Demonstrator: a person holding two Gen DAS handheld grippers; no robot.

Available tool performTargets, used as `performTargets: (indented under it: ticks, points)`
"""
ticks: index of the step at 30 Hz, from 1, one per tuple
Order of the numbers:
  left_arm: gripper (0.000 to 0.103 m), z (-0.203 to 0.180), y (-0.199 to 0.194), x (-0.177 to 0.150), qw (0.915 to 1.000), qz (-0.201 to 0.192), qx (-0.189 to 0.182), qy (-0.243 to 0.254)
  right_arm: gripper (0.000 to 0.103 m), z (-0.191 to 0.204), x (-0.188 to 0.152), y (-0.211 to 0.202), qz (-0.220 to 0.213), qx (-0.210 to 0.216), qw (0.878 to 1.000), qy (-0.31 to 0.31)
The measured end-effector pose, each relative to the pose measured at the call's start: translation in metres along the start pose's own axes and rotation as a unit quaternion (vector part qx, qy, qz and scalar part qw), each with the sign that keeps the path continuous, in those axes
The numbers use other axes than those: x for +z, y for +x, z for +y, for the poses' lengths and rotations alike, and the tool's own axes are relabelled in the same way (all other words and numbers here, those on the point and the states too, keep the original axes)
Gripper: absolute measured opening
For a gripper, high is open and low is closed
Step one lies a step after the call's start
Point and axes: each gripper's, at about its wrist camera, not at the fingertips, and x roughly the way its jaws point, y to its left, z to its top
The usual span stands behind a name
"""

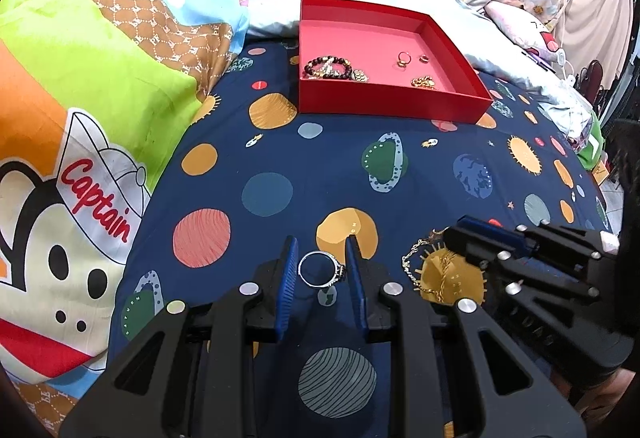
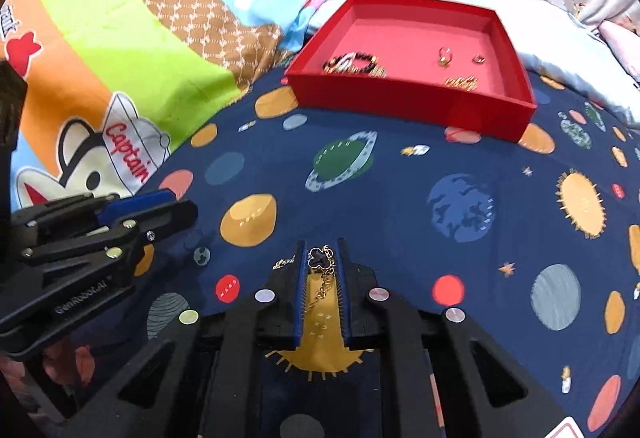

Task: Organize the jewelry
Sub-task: 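Carry the silver ring and clover chain into the red box and open both tools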

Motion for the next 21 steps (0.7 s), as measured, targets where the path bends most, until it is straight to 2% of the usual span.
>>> performTargets:
  ticks: [10, 17, 21]
  points:
    - [0.024, -0.015, -0.011, 0.032, 0.9992, -0.034, -0.02, 0.007, 0.012, -0.027, 0.04, -0.047, -0.056, -0.013, 0.998, 0.008]
    - [0.024, -0.03, -0.006, 0.088, 0.9969, -0.059, -0.052, 0.012, 0.012, -0.054, 0.093, -0.066, -0.09, -0.017, 0.996, 0.006]
    - [0.024, -0.041, 0.009, 0.129, 0.9955, -0.071, -0.053, 0.034, 0.012, -0.075, 0.137, -0.06, -0.098, -0.017, 0.995, 0.007]
